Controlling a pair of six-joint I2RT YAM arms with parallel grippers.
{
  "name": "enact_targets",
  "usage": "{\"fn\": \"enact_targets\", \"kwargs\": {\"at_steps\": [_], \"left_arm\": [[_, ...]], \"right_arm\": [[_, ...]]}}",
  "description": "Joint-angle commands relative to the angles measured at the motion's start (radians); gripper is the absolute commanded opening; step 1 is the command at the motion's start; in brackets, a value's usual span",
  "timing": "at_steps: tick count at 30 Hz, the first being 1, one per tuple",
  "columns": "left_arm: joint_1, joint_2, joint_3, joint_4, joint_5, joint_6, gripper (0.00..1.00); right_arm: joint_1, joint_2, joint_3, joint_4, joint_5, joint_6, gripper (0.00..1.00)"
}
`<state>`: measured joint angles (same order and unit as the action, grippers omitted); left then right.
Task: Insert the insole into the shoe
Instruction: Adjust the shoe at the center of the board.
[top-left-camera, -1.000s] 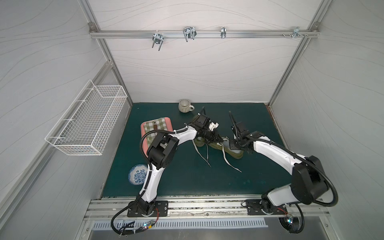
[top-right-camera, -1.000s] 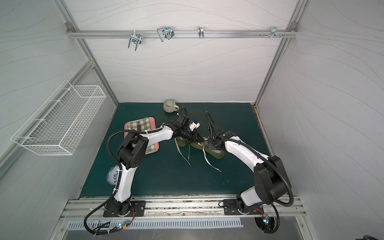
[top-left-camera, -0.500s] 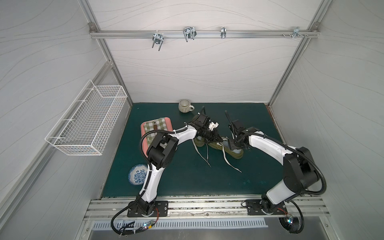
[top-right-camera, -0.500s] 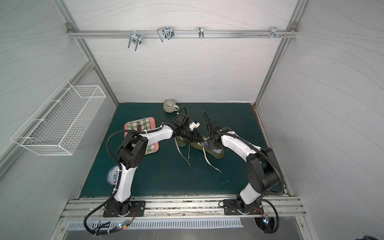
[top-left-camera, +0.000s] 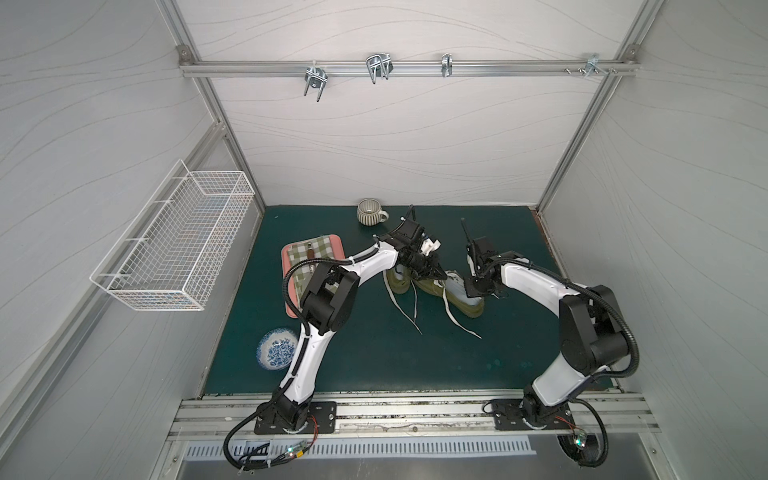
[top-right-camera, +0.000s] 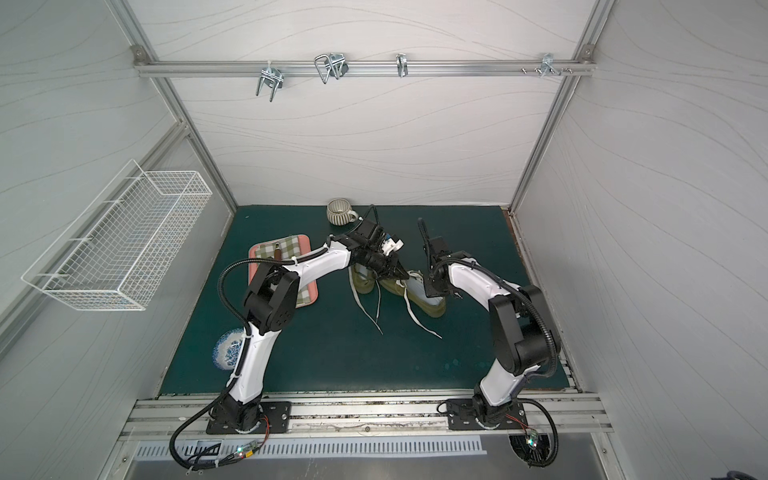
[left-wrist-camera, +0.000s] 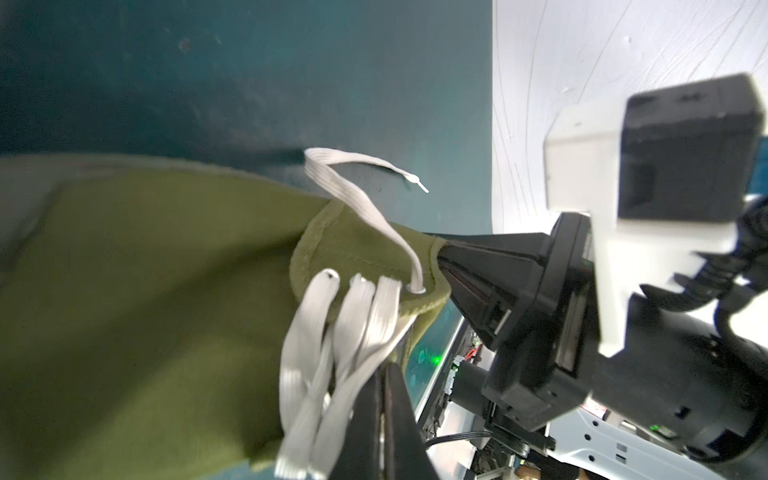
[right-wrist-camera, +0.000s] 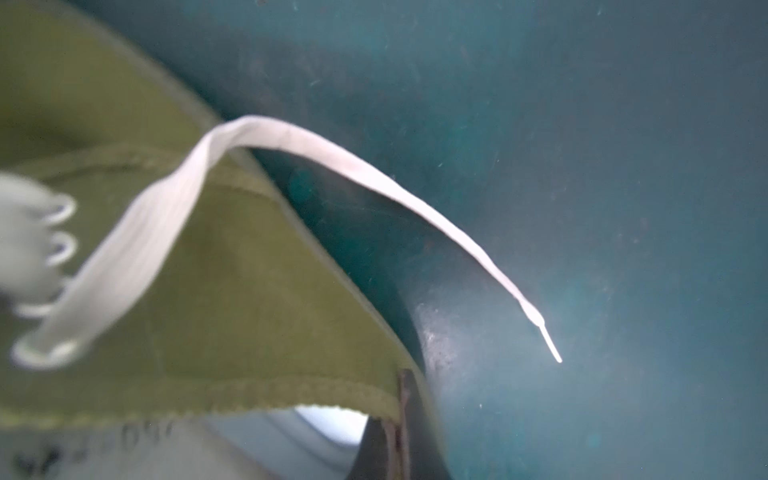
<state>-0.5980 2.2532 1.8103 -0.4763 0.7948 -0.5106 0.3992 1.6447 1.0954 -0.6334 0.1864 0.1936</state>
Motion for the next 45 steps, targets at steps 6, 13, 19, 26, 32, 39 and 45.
{"fn": "enact_targets", "kwargs": {"at_steps": [6,13,19,26,32,39,45], "left_arm": [[0.027,0.072,0.23,-0.232,-0.097,0.152,0.0],[0.045,0.144,0.376,-0.342,-0.135,0.198,0.0],[0.065,0.151,0.399,-0.349,-0.151,0.204,0.0],[0.102,0.106,0.399,-0.364,-0.19,0.181,0.37],[0.129,-0.035,0.254,-0.297,-0.218,0.16,0.54],[0.171,-0.224,0.005,-0.194,-0.245,0.144,0.59],[0.211,-0.338,-0.146,-0.17,-0.265,0.154,0.6]], "right_arm": [[0.0,-0.135,-0.061,-0.004,-0.171,0.121,0.0],[0.001,-0.102,-0.124,0.169,-0.369,0.3,0.0],[0.038,-0.001,-0.104,0.269,-0.379,0.359,0.0],[0.066,0.105,-0.011,0.305,-0.357,0.403,0.0],[0.073,0.152,0.036,0.315,-0.325,0.449,0.0],[0.073,0.177,0.015,0.382,-0.311,0.559,0.0],[0.076,0.204,0.04,0.397,-0.297,0.568,0.0]]}}
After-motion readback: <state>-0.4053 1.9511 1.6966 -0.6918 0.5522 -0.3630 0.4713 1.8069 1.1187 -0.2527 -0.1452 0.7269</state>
